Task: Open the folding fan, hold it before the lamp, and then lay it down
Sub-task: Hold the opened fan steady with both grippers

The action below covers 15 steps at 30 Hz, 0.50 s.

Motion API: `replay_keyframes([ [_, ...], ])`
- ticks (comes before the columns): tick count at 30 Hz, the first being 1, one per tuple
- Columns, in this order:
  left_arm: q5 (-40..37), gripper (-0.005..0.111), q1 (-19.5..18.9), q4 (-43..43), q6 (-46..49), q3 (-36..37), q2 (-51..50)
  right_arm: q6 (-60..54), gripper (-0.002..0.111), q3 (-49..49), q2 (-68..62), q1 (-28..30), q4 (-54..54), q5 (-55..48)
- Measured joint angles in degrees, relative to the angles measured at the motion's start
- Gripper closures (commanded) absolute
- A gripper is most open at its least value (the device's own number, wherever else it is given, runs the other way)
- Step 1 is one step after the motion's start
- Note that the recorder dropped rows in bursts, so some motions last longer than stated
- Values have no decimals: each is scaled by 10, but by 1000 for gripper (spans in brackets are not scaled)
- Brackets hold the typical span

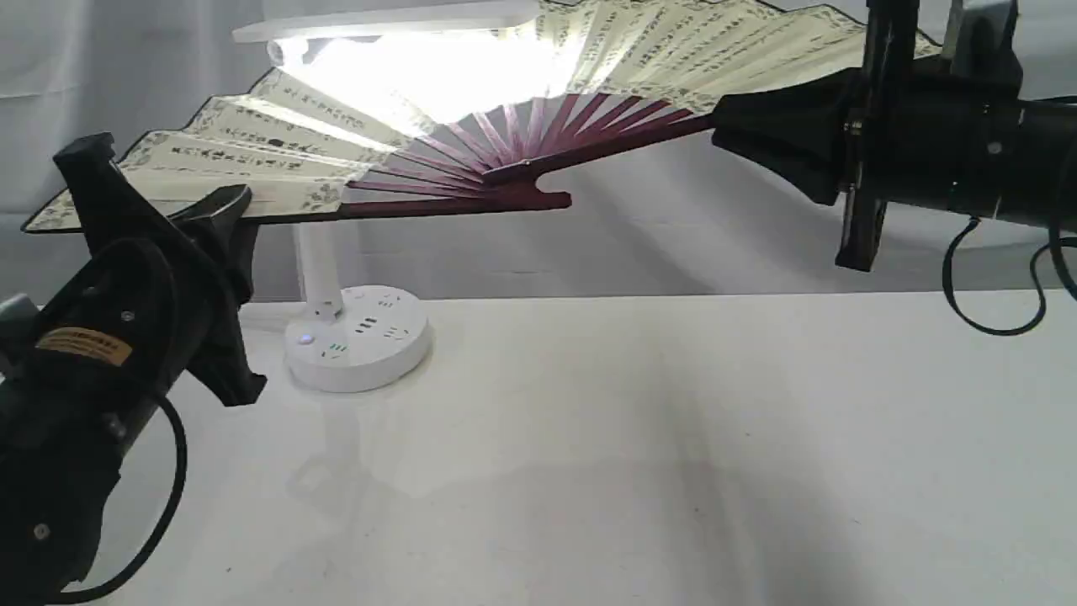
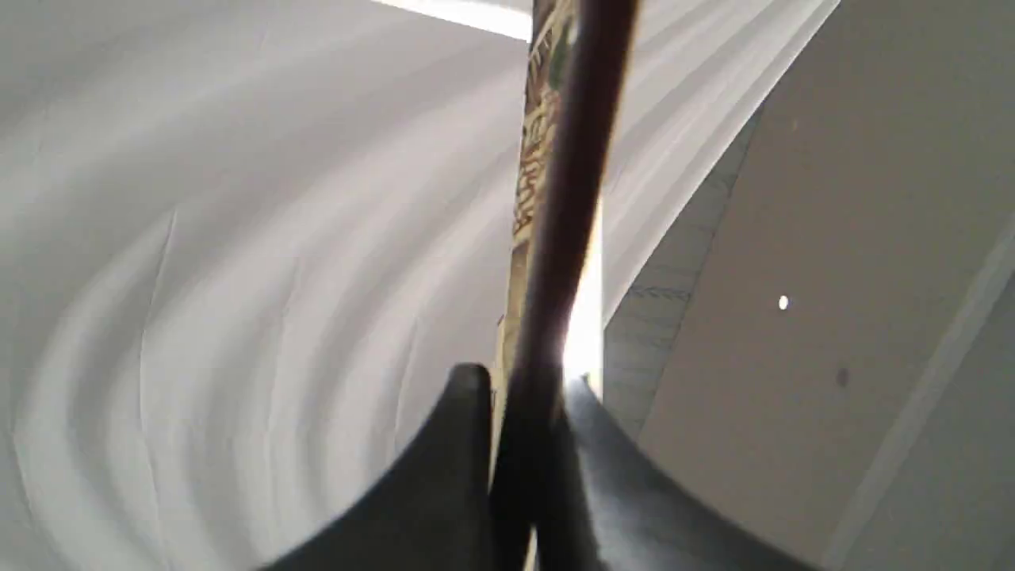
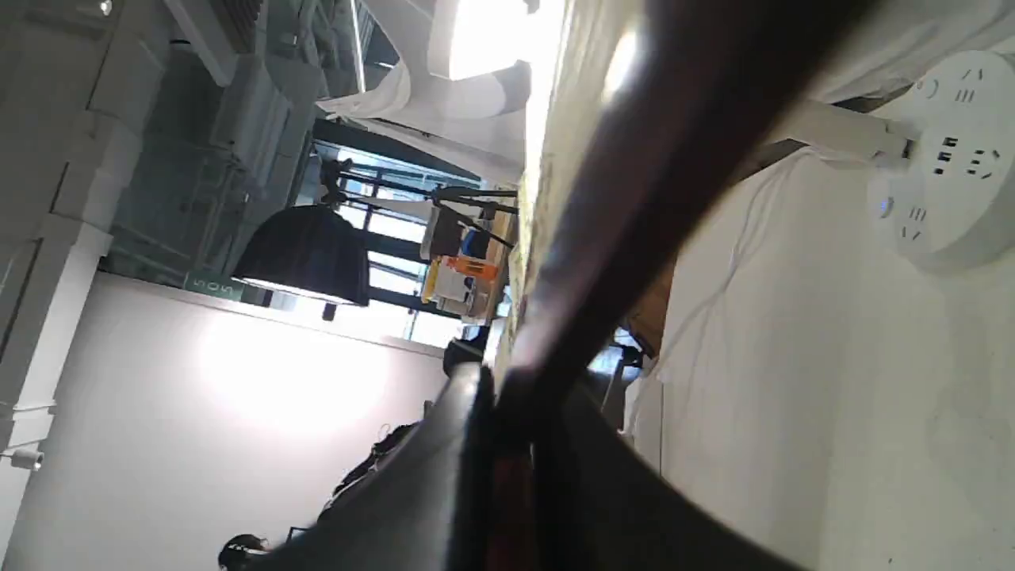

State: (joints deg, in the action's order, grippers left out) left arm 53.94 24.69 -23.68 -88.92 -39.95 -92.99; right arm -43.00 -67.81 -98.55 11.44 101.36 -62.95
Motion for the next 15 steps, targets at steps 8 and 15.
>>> replay_keyframes([
  [8,0,107,0,-1,3,0,0,0,108,0,0,0,0,-1],
  [15,0,107,0,-1,3,0,0,0,108,0,0,0,0,-1],
])
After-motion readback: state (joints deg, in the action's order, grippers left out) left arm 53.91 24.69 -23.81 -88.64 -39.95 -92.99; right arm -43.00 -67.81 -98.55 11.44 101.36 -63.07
